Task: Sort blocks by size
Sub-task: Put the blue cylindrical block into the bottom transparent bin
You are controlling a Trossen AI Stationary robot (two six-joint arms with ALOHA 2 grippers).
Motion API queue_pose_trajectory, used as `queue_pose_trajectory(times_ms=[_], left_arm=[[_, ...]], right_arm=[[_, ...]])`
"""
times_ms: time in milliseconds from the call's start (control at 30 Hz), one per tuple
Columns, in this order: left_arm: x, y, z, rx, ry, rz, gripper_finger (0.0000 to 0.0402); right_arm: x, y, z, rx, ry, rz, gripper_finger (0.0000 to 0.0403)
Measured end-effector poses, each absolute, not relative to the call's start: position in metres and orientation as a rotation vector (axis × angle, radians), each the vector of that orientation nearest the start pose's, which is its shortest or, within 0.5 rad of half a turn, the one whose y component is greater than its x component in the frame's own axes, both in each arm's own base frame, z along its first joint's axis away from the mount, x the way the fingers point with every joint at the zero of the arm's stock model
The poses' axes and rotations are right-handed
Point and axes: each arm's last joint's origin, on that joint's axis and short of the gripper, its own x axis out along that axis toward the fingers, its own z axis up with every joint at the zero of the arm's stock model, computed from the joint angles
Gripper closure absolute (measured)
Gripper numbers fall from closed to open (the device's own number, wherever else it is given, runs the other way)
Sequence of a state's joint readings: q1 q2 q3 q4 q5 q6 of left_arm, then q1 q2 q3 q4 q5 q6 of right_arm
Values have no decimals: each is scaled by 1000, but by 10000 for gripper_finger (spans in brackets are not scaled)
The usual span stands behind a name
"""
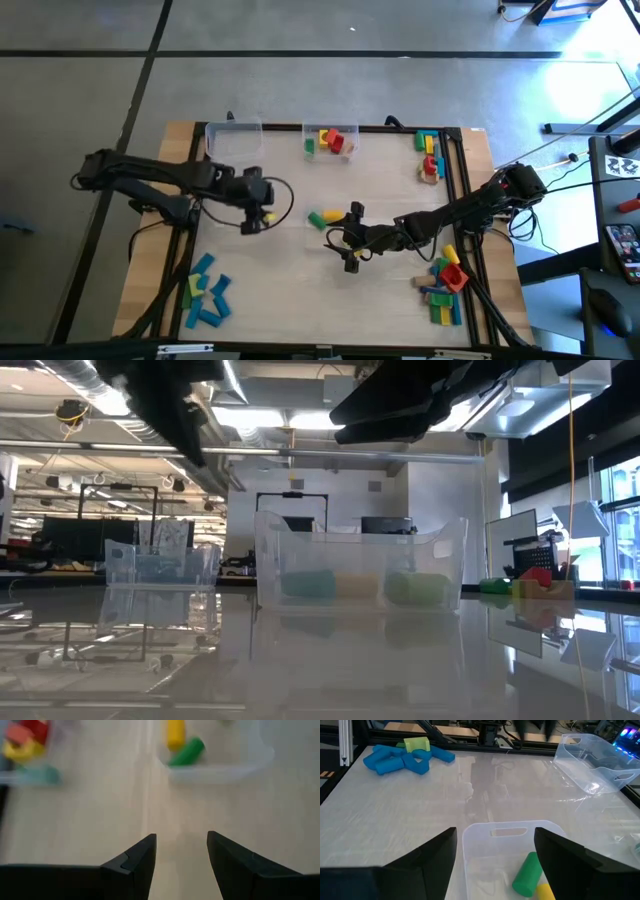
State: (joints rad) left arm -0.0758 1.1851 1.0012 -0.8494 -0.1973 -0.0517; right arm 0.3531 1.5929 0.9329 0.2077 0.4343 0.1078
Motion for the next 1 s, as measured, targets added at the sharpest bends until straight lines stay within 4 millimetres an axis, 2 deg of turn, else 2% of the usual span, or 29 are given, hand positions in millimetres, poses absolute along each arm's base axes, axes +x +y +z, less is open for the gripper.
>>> queue_pose_trajectory(times_ms=[267,533,1000], left_arm=[[206,-44,274,25,1124,106,229],[194,-79,273,-4,1134,38,229],[166,-128,269,106,1133,-172,229]], right_arm=[[324,106,224,-66,410,-102,139],[324,106,224,-66,409,-102,139],[324,106,224,-66,409,-102,139]])
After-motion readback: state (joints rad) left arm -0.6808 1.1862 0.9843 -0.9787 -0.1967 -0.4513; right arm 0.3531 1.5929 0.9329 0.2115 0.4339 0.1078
